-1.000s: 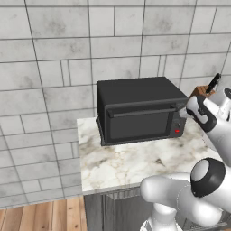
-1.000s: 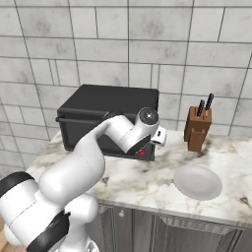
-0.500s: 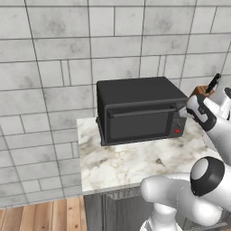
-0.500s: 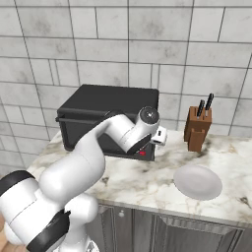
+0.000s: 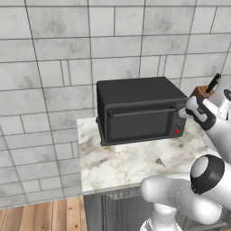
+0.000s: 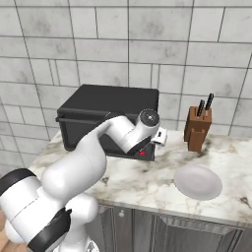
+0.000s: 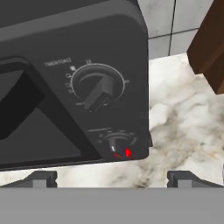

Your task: Pull the toaster oven rack outwards. Pick up the baguette from the plate and place it on the toaster oven rack. Close the toaster oven door fully and set the temperature to the lowest setting.

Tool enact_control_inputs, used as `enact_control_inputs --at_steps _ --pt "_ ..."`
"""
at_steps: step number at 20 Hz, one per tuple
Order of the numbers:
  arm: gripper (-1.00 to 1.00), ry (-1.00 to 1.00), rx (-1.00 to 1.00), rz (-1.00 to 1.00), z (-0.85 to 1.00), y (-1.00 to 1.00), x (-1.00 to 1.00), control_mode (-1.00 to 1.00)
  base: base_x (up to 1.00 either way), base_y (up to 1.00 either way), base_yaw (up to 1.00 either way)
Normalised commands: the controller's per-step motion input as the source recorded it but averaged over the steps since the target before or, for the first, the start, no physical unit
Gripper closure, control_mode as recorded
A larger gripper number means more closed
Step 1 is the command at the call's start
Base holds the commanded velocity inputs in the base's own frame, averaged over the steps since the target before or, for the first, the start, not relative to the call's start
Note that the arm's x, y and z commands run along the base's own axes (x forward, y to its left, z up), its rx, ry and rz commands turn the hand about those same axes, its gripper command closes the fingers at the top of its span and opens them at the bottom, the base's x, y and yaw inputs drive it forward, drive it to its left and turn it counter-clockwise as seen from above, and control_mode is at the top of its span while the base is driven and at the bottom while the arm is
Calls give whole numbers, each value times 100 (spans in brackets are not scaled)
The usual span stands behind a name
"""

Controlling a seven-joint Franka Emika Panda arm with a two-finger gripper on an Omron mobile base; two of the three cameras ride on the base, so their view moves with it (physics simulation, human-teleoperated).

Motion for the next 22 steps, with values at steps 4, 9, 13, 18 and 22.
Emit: enact_control_inputs --at_steps 4,9,13,18,22 --pt "-100 -25 0 0 -12 0 0 -100 0 0 0" --pt "-100 -30 0 0 -11 0 -2 -100 0 0 0" --pt "-100 -30 0 0 -9 0 -1 -100 0 0 0" --pt "-100 -11 0 0 -24 0 0 -100 0 0 0" --pt "-100 1 0 0 -22 0 0 -100 0 0 0"
